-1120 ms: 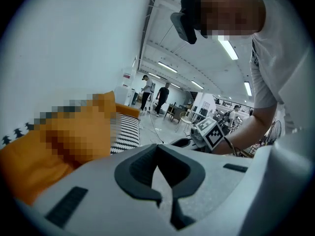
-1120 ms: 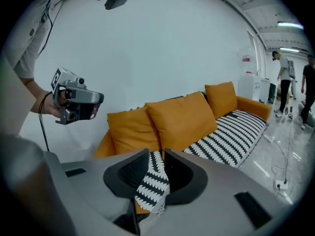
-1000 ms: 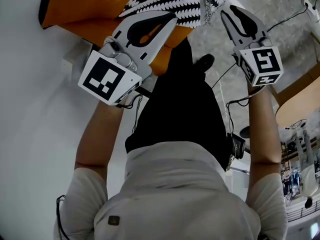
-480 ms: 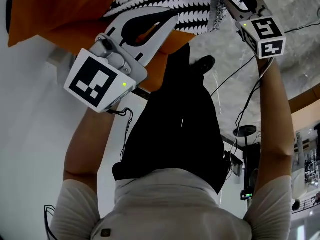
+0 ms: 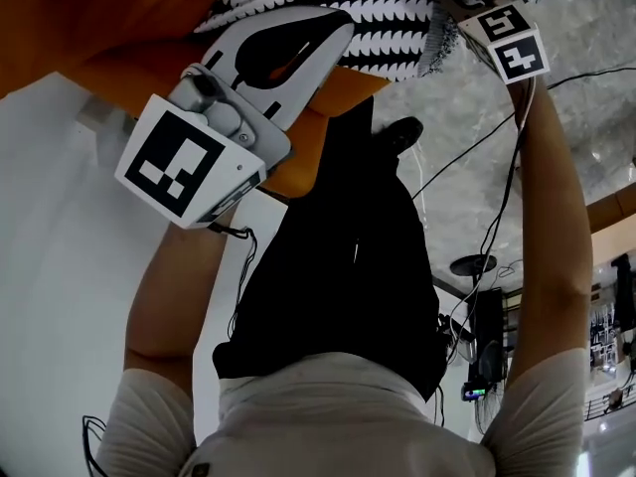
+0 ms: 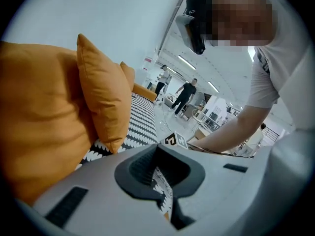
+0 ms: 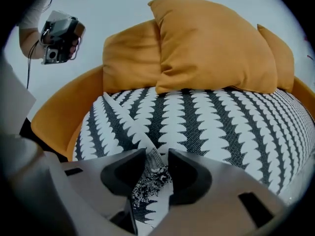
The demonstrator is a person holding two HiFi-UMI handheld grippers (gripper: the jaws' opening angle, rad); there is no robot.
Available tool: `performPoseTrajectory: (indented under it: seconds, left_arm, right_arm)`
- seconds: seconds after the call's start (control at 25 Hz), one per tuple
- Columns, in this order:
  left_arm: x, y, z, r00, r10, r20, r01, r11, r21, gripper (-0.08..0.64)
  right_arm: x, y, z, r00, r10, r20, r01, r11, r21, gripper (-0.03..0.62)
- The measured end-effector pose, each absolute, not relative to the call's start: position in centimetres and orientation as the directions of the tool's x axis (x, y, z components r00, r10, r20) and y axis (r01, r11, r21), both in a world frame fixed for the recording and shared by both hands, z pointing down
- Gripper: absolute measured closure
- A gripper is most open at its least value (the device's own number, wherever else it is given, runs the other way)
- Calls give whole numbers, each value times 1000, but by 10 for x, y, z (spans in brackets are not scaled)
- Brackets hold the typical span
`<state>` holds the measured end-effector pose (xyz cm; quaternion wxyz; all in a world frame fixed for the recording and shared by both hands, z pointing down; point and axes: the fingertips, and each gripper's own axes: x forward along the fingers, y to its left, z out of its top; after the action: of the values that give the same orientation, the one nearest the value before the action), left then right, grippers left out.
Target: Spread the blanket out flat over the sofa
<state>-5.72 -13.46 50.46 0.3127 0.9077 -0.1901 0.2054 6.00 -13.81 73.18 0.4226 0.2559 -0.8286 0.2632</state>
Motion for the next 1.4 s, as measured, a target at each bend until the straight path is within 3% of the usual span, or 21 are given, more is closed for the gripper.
performPoseTrajectory:
  seconds: [0.12,0.24,0.28,0.84,1.16,1.4]
  left_arm:
    - [-56,-133,507,841,-218,495,-478,-729,491,551]
    - [-57,-128,510,838,-214,502,-479,-728,490,551]
    - [-57,-126,511,837,-214,504,-481,-728,489,551]
    - [-60,-81,497,789,-312,529,-558,-725,404,551]
    - [-75,-63,480,760,-384,524,-606,-710,358,551]
    - [-73,-58,481,749,-427,507,-632,-689,354,551]
  right_arm:
    - [59,-137,734,-495,-213,843,-647,738,-193,452]
    - [55,-130,738,-469,-218,856,-633,759,-154,546]
    - [53,-128,737,-464,-223,858,-628,765,-141,551]
    - [45,-33,665,-543,-337,769,-636,763,-115,554]
    - [13,41,636,-591,-302,748,-554,826,-103,555]
    - [-17,104,657,-625,-194,757,-456,877,-152,555]
